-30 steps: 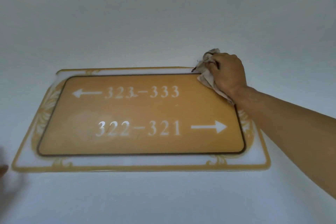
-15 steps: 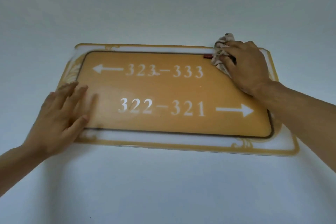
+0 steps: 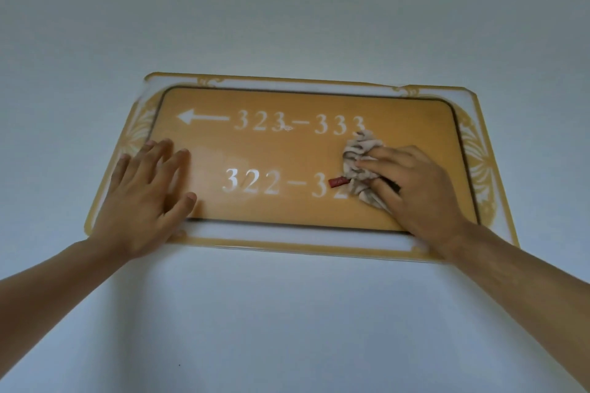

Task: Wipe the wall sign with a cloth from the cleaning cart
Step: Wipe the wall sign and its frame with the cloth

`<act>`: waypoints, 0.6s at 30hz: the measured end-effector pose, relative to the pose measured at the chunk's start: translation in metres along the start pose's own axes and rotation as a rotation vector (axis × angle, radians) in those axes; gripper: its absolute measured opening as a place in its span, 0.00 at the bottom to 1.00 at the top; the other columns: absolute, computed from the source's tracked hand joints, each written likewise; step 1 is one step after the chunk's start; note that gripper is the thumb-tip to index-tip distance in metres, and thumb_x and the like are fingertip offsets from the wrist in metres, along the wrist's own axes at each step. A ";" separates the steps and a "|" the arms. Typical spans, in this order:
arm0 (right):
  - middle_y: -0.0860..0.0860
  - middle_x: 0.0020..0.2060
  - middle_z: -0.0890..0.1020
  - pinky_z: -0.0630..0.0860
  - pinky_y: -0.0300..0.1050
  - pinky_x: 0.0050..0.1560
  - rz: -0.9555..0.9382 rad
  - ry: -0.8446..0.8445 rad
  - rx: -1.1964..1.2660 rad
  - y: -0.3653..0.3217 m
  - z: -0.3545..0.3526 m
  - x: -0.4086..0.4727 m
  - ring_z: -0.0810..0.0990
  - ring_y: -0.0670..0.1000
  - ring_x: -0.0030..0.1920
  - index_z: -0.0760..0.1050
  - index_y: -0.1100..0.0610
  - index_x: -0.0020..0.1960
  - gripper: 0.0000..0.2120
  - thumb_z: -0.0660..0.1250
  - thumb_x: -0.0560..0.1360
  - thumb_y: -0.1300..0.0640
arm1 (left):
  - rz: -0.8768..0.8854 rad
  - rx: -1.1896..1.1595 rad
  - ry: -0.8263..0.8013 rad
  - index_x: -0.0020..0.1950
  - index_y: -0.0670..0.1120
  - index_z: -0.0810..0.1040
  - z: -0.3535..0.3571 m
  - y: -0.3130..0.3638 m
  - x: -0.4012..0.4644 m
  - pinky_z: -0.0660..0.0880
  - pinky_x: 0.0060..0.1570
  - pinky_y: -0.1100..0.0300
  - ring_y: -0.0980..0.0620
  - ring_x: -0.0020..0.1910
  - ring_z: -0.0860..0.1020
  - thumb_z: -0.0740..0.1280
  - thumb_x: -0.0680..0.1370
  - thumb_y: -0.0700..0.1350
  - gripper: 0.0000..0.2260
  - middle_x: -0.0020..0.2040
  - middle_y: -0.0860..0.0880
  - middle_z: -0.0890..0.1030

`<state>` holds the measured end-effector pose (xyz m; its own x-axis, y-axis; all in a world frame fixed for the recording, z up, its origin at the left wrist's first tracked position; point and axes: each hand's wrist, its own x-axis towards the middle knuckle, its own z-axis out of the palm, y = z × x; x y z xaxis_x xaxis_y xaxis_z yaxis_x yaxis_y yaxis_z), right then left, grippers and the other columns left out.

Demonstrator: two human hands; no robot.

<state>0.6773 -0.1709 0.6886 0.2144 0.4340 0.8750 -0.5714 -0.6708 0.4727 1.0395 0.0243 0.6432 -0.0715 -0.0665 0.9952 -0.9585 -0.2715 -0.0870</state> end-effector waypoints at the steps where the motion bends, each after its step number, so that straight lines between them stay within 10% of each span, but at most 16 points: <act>1: 0.46 0.57 0.84 0.70 0.39 0.55 -0.019 -0.011 0.031 -0.009 0.001 -0.010 0.77 0.51 0.55 0.83 0.51 0.60 0.12 0.67 0.78 0.55 | -0.010 0.007 0.002 0.78 0.51 0.61 0.000 -0.001 0.000 0.49 0.77 0.41 0.45 0.80 0.54 0.53 0.76 0.63 0.32 0.79 0.45 0.60; 10: 0.47 0.55 0.85 0.72 0.34 0.60 -0.080 -0.126 0.217 -0.076 -0.018 -0.080 0.76 0.46 0.56 0.86 0.55 0.54 0.14 0.64 0.75 0.54 | -0.020 0.011 -0.018 0.77 0.48 0.62 -0.004 0.004 0.000 0.49 0.77 0.40 0.43 0.79 0.54 0.53 0.75 0.62 0.33 0.79 0.42 0.61; 18: 0.49 0.61 0.83 0.70 0.37 0.68 0.372 0.187 0.172 -0.030 -0.025 0.017 0.78 0.47 0.62 0.83 0.55 0.61 0.14 0.66 0.79 0.65 | -0.009 0.025 -0.035 0.78 0.47 0.63 -0.005 0.000 -0.001 0.48 0.77 0.40 0.43 0.80 0.53 0.52 0.76 0.62 0.34 0.80 0.42 0.60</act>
<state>0.6780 -0.1285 0.6871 -0.1367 0.2344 0.9625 -0.4392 -0.8852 0.1533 1.0387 0.0289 0.6425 -0.0529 -0.0972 0.9939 -0.9517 -0.2965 -0.0796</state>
